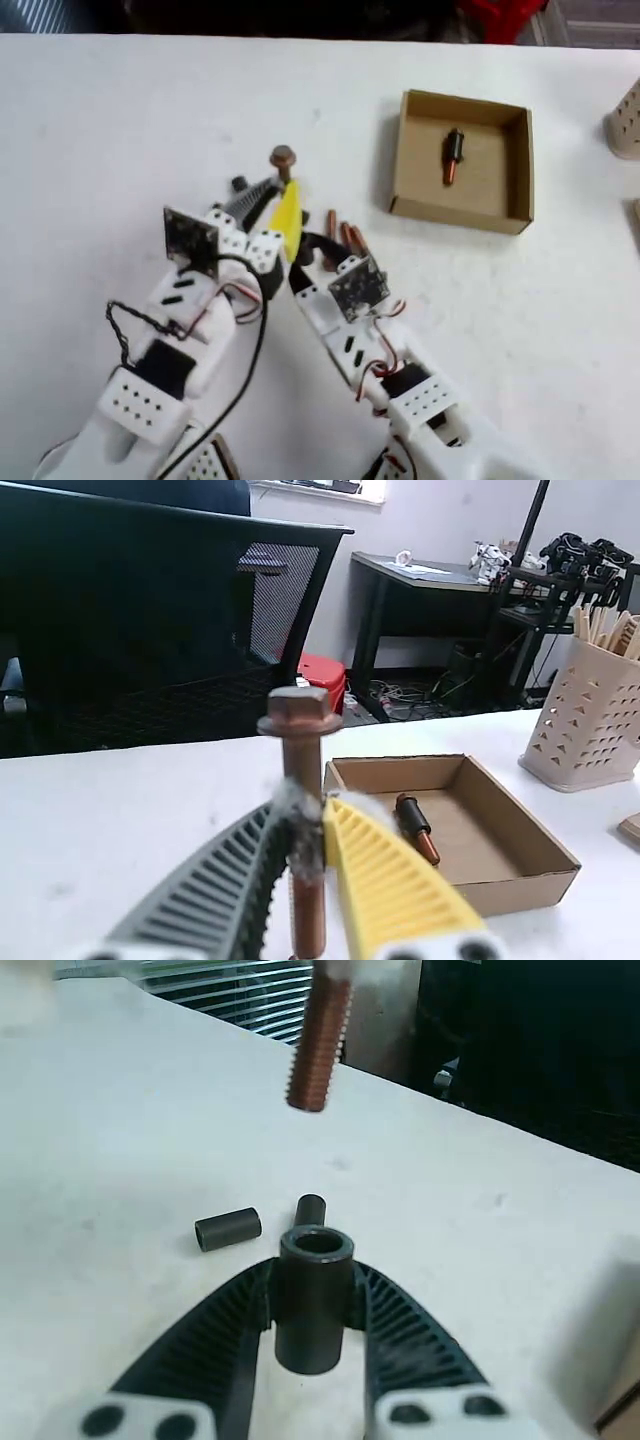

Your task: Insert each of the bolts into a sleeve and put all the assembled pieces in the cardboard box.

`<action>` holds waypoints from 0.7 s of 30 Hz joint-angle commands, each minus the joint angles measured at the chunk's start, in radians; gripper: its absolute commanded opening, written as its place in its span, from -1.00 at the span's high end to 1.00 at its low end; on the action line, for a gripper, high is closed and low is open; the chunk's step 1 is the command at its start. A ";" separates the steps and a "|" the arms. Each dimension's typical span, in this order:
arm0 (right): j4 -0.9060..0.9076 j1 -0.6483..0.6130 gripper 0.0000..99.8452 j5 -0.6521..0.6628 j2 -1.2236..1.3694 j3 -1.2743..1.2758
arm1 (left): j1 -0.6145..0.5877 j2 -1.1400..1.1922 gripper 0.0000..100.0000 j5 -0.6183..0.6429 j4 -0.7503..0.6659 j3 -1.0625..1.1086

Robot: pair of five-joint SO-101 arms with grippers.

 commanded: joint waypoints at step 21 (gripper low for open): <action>0.269 0.024 0.97 0.011 -0.407 0.044 | 0.085 -0.047 0.96 0.009 -0.006 0.052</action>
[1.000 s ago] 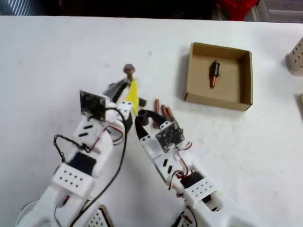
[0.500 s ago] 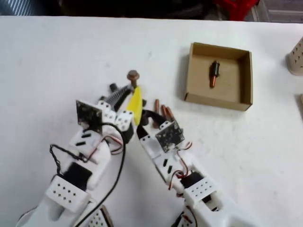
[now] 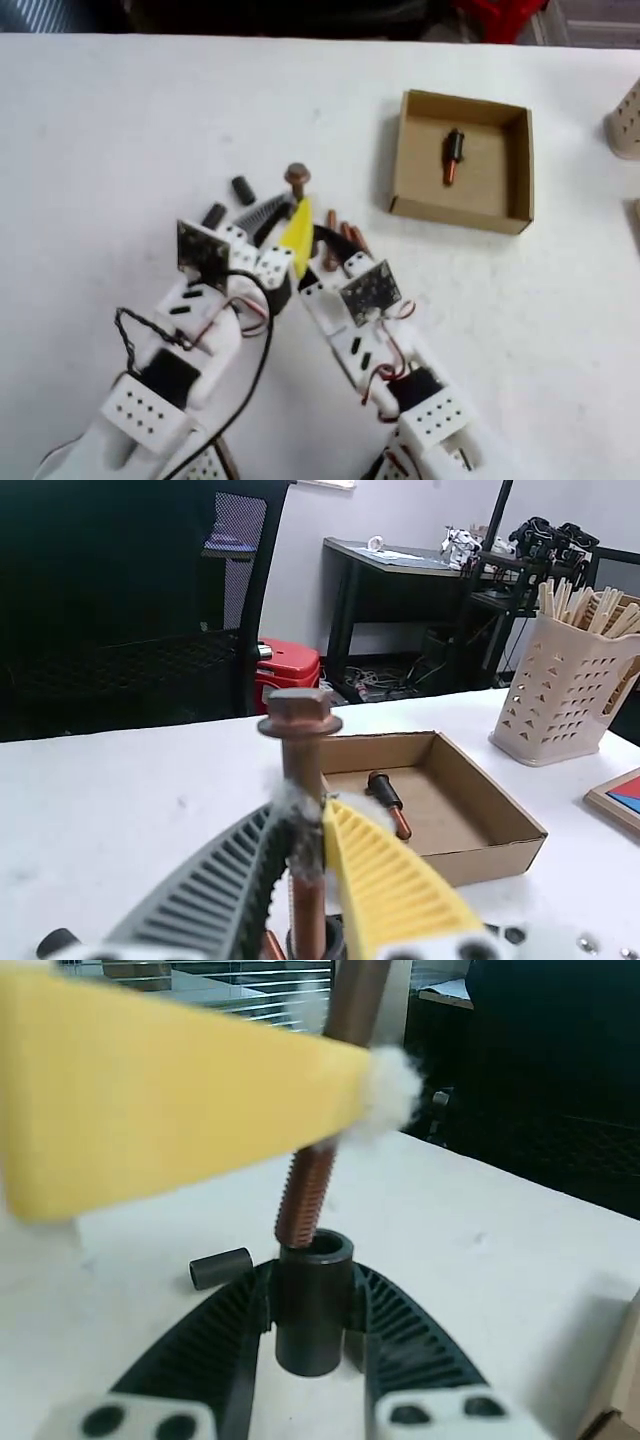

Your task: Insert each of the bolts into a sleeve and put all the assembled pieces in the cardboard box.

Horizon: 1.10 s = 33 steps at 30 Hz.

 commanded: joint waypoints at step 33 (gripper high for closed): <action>0.174 0.007 0.97 0.009 -0.194 0.018 | 0.050 0.128 0.91 0.005 0.071 -0.157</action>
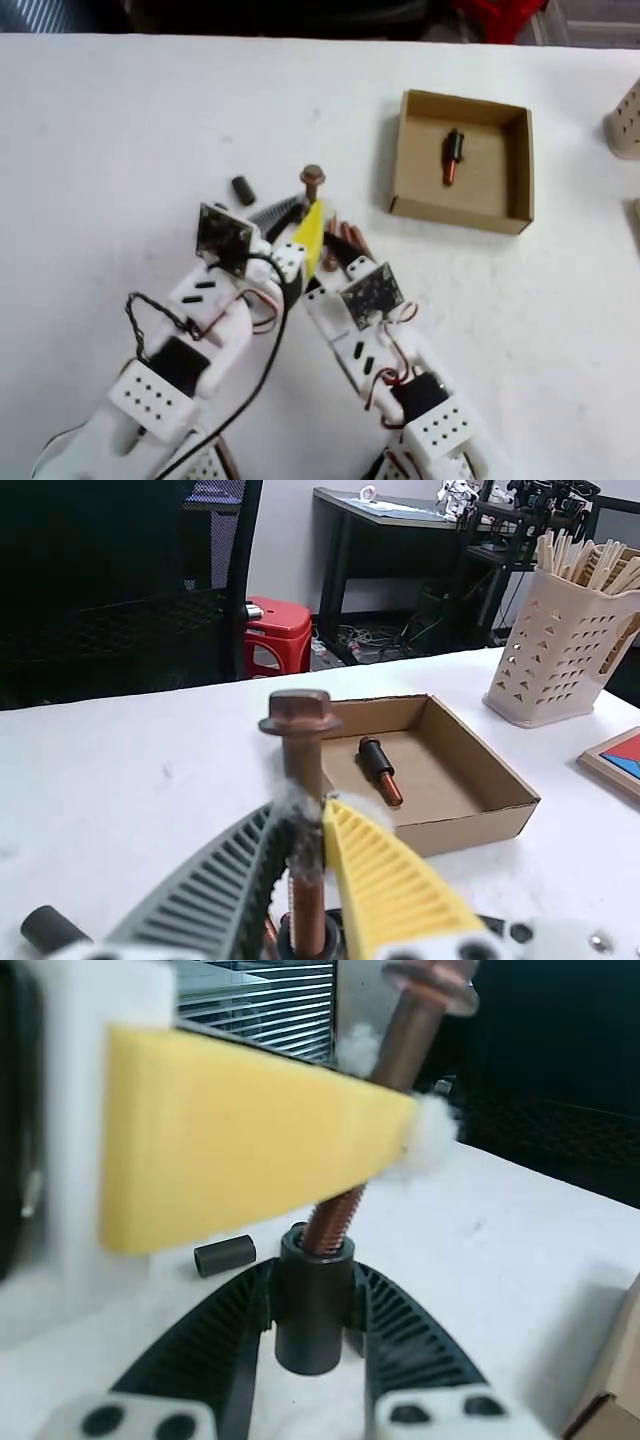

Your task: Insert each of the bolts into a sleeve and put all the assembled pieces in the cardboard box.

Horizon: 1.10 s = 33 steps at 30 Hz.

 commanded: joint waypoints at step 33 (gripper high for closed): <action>-0.005 0.053 0.97 0.009 -0.031 0.006 | 0.012 0.001 0.43 0.011 0.127 -0.071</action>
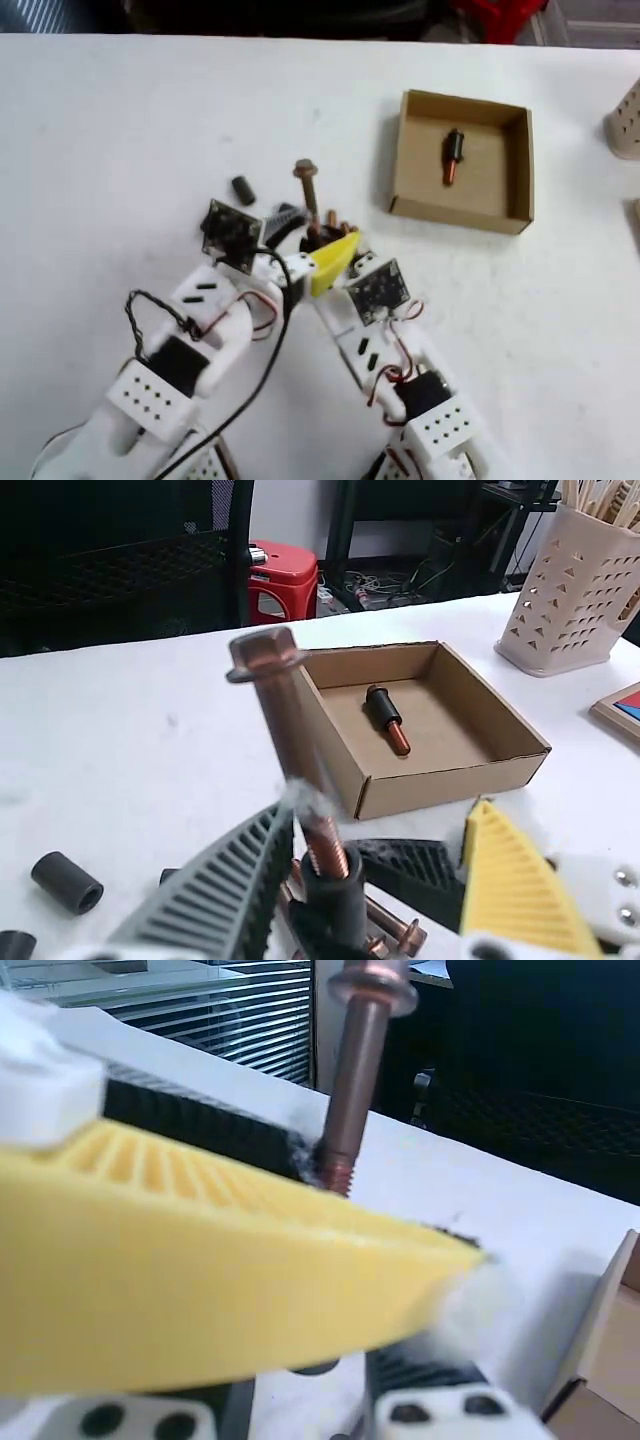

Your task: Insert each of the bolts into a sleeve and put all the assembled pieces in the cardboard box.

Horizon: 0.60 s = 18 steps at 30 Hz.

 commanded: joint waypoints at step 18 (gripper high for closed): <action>-0.007 0.013 0.97 0.009 -0.038 0.006 | -0.041 0.001 0.43 0.006 0.034 -0.058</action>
